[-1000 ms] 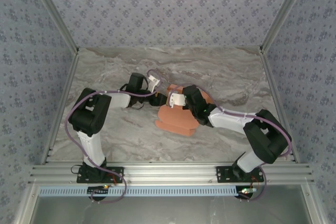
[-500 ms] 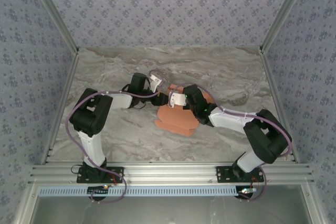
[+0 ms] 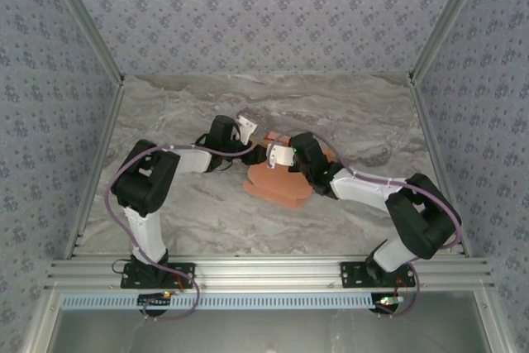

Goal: Fold the paper box

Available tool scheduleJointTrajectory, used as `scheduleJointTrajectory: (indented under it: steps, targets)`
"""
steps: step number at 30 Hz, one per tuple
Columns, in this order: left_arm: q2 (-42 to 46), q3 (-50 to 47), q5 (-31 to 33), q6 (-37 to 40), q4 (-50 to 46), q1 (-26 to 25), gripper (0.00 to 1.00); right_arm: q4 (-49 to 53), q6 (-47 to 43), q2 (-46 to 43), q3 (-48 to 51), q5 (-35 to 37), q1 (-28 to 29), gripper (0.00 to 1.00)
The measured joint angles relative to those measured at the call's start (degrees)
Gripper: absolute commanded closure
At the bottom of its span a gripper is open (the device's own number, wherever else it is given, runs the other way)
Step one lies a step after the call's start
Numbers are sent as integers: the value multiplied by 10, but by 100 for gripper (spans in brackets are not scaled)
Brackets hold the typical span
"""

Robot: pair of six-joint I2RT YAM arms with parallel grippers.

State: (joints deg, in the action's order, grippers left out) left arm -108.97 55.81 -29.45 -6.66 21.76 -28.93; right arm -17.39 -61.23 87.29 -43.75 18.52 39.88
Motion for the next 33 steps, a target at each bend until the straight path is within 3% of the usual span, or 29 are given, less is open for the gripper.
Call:
scheduleJointTrajectory:
  steps: [18,33]
  targets:
    - [0,-9,35,2,42,-12,45,9,6,-5,0,-4,1,100]
    - [0,-47,49,0,95,-19,48,-65,-35,2,37,56,35,100]
